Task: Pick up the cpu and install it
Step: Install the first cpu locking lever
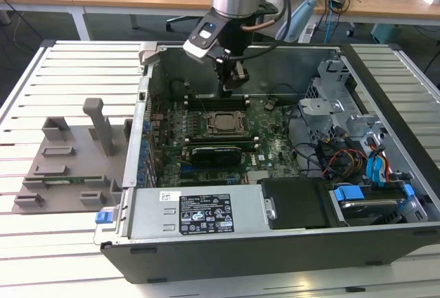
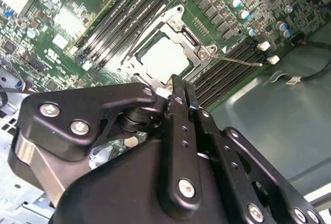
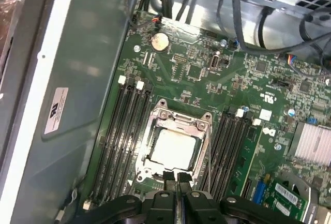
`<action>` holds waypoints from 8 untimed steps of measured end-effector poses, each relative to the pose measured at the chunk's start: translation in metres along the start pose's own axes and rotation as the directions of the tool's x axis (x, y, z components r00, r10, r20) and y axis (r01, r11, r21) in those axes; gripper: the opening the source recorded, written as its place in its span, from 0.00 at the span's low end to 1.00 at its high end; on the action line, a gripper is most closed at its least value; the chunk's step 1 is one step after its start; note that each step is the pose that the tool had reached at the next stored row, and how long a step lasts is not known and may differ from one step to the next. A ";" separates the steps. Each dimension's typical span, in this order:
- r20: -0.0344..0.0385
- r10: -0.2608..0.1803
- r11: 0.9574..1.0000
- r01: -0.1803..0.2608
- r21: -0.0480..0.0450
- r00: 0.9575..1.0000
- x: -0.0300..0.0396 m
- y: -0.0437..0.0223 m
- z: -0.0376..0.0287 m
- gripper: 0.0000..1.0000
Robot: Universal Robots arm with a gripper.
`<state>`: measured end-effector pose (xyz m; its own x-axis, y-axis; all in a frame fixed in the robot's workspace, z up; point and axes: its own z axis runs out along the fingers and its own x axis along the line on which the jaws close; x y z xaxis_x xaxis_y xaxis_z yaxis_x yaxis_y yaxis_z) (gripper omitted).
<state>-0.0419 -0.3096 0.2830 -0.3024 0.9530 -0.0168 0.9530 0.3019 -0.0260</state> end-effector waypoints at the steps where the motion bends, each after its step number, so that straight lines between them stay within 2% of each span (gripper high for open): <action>1: 0.000 -0.009 1.000 0.009 0.000 1.000 0.0000 0.0000 0.0000 0.16; 5: 0.002 -0.060 0.998 0.060 -0.001 0.998 0.0000 0.0000 0.0000 0.16; 8: 0.003 -0.098 0.995 0.098 -0.002 0.995 0.0000 0.0000 0.0000 0.16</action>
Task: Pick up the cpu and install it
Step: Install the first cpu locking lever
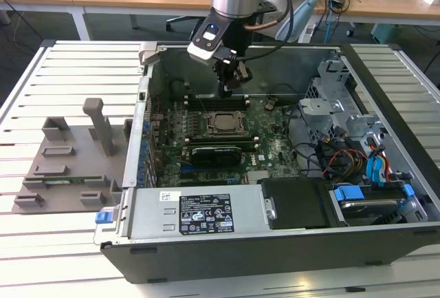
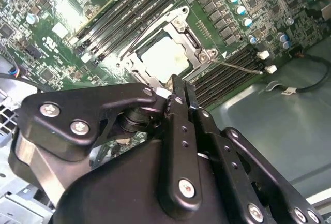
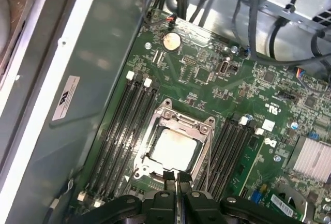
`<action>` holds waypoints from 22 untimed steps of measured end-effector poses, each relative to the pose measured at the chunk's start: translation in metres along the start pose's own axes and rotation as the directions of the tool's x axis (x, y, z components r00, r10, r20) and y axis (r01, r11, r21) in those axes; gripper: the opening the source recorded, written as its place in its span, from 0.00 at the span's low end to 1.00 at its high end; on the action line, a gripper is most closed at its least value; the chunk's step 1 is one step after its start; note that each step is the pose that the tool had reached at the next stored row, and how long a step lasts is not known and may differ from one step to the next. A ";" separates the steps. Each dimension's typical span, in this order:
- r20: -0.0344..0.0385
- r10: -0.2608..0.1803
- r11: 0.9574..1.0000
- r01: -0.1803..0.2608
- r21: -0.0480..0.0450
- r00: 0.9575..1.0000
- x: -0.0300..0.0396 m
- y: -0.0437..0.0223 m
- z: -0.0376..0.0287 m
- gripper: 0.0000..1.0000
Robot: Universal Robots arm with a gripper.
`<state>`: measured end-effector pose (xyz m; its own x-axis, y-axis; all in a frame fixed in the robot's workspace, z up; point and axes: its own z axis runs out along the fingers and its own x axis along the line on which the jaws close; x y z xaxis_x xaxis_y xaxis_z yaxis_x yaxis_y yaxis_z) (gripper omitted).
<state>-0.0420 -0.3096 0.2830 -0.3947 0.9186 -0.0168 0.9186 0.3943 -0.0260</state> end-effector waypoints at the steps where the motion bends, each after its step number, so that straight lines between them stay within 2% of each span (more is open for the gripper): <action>1: 0.000 -0.009 1.000 0.009 0.000 1.000 0.0000 0.0000 0.0000 0.16; 6: 0.002 -0.063 0.998 0.063 -0.001 0.998 0.0000 0.0000 0.0000 0.16; 7: 0.002 -0.089 0.996 0.089 -0.001 0.996 0.0000 0.0000 0.0000 0.16; 11: 0.003 -0.124 0.992 0.124 -0.002 0.992 0.0000 0.0000 0.0000 0.16; 12: 0.004 -0.144 0.990 0.144 -0.002 0.990 0.0000 0.0000 0.0000 0.16; 20: 0.006 -0.219 0.976 0.219 -0.003 0.976 0.0000 0.0000 0.0000 0.16; 22: 0.007 -0.242 0.970 0.242 -0.003 0.970 0.0000 0.0000 0.0000 0.16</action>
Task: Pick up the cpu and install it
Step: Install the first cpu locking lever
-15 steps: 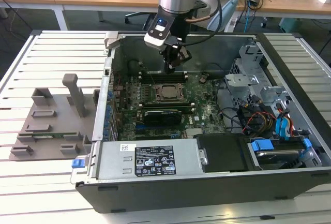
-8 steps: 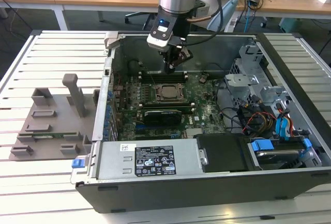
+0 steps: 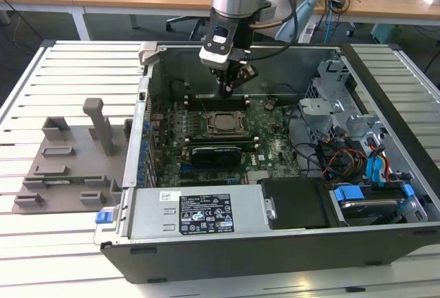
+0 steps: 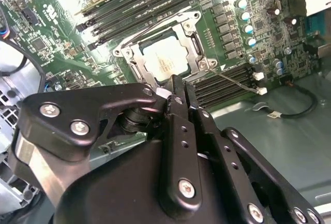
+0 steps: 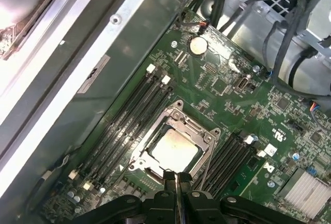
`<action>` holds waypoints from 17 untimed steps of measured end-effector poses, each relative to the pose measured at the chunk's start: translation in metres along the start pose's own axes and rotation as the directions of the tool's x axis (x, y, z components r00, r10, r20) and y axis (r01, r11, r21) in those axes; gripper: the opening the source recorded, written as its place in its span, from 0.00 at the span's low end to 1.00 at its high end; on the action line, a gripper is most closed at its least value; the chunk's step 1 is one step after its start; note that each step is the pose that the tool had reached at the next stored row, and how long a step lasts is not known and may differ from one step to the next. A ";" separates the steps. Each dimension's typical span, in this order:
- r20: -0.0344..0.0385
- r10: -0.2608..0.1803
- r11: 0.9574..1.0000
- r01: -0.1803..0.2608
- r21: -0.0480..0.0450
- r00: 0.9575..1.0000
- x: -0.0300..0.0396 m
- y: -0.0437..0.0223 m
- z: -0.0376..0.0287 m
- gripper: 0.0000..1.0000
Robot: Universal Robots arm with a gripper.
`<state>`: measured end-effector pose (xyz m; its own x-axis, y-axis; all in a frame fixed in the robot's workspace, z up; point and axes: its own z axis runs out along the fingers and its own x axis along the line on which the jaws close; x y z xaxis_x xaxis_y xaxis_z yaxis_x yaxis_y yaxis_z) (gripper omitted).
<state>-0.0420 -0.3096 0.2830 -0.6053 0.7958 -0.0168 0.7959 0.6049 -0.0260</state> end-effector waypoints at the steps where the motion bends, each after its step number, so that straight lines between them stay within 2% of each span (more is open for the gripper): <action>1: 0.000 -0.007 1.000 0.007 0.000 1.000 0.0000 0.0000 0.0000 0.16; 8: 0.002 -0.065 0.998 0.065 -0.001 0.998 0.0000 0.0000 0.0000 0.16; 12: 0.003 -0.114 0.993 0.114 -0.002 0.993 0.0000 0.0000 0.0000 0.16; 17: 0.004 -0.152 0.988 0.152 -0.002 0.988 0.0000 0.0000 0.0000 0.16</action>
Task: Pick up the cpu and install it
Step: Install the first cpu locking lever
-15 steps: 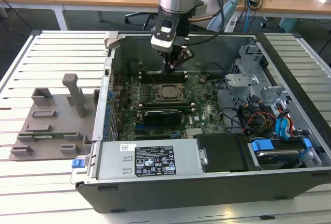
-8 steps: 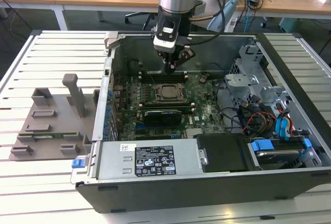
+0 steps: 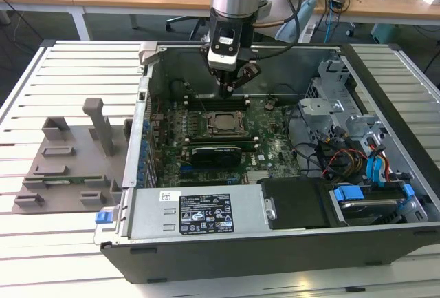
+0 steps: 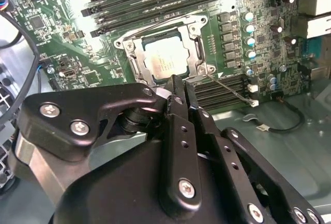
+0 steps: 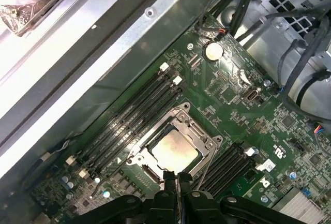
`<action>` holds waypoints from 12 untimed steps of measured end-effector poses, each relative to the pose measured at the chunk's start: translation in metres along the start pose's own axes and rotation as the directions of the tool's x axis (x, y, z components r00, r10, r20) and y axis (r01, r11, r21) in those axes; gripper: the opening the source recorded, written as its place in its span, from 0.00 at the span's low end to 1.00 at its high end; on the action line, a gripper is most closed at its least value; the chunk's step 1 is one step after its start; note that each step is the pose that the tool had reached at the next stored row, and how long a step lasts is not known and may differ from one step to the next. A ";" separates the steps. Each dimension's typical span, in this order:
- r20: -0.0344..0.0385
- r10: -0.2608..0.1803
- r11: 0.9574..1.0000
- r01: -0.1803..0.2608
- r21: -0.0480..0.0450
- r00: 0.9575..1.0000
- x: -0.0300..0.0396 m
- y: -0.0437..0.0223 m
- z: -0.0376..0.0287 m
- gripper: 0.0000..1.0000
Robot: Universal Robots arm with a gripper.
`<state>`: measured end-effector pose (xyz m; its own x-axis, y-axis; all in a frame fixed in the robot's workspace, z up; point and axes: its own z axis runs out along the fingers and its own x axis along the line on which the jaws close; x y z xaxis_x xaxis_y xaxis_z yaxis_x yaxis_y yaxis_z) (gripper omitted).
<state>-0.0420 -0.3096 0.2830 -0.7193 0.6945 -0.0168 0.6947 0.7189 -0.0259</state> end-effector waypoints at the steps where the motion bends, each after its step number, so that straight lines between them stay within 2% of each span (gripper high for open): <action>1: 0.000 -0.007 1.000 0.007 0.000 1.000 0.0000 0.0000 0.0000 0.16; 8: 0.002 -0.056 0.998 0.056 -0.001 0.998 0.0000 0.0000 0.0000 0.16; 12: 0.002 -0.098 0.995 0.098 -0.002 0.995 0.0000 0.0000 -0.0001 0.16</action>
<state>-0.0420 -0.3096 0.2830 -0.7842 0.6203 -0.0159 0.6205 0.7838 -0.0250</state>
